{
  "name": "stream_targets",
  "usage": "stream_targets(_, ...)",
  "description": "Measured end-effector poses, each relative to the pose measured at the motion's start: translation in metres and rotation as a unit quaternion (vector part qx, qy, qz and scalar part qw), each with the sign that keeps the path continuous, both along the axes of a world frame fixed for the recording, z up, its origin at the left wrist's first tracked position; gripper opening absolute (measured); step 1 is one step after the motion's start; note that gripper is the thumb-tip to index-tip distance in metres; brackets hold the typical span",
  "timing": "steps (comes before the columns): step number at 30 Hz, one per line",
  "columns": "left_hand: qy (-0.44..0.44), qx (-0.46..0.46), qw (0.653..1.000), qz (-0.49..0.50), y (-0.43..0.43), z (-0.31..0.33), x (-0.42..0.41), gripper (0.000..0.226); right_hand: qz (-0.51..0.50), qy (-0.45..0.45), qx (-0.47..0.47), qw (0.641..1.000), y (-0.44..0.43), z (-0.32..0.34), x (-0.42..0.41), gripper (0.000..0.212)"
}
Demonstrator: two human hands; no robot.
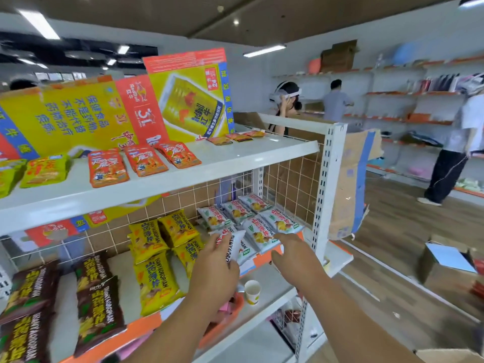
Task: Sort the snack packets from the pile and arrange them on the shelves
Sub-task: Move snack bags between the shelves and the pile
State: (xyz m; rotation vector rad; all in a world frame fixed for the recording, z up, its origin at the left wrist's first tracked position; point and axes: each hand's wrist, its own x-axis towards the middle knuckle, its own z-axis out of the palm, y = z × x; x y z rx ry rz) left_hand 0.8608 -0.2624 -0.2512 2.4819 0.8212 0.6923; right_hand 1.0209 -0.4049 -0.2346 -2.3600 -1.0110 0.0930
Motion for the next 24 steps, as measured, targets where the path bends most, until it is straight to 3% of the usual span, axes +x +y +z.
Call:
stream_targets(11,-0.003,-0.021,0.999,0.027,0.022,-0.013,0.06,0.065,0.042,-0.021,-0.034,0.998,0.037,-0.012,0.057,0.054)
stream_targets(18,-0.055,-0.083,0.994,0.047,0.065,-0.022,0.114,0.085,0.06,-0.048,-0.063,0.995,0.089,-0.017,0.116,0.056)
stream_targets(24,-0.035,-0.073,0.995,0.061,0.106,-0.024,0.144,0.063,0.078,-0.045,-0.054,0.994,0.133,-0.018,0.155,0.055)
